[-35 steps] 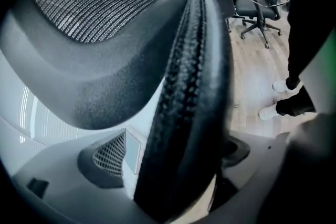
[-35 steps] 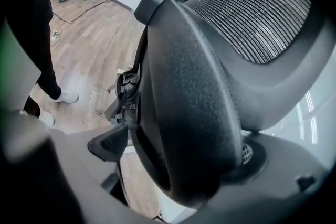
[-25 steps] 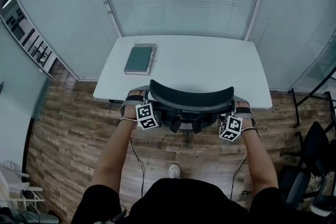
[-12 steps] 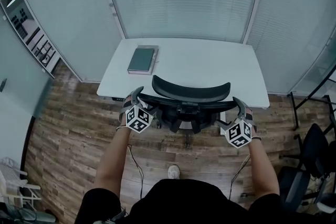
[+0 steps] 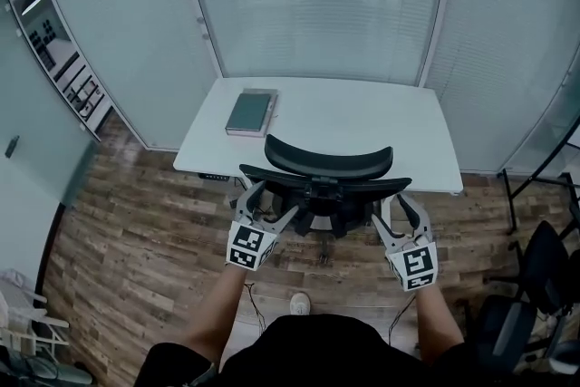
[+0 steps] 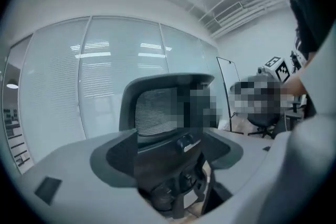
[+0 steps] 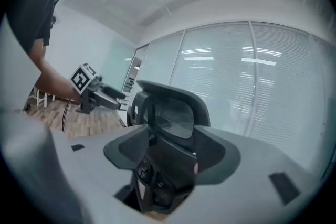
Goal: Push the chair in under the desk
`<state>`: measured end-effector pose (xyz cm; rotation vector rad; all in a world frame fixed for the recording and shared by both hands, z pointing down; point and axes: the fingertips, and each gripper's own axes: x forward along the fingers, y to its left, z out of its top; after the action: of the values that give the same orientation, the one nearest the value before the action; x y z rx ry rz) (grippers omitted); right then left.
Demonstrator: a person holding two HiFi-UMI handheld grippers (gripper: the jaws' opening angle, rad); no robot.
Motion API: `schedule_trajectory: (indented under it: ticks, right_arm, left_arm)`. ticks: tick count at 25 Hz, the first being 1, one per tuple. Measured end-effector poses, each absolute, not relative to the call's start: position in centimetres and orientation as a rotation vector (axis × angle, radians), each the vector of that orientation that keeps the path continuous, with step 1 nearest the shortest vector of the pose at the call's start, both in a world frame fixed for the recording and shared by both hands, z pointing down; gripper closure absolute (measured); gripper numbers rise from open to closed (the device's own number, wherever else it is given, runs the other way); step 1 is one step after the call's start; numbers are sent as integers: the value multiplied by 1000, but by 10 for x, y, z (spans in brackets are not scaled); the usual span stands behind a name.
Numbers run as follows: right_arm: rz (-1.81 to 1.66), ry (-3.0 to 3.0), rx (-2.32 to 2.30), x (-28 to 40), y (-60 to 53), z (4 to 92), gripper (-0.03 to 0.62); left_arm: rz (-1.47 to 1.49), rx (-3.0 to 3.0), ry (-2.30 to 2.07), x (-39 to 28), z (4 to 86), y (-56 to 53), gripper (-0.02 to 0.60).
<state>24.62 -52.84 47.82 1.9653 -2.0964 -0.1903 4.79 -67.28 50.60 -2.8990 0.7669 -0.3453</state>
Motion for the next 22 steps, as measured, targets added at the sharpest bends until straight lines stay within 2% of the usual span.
schedule_trajectory:
  ticks: [4,7,8,22]
  right_arm:
    - [-202,-2150,2085,236,-514,452,453]
    - [-163,-2153,2141,239,-501,453,588]
    - [-154,-2157,2140,239,-497,454,589]
    - [-108,-2158,2185,230,-491,457,592]
  left_arm:
    - [-195,-2934,827,52,485,-645,342]
    - [-135,-2959,908,47,480,-631,518]
    - [-133,-2956,927,44,480,-627,569]
    - [-93,-2976,955,40,486,-612,569]
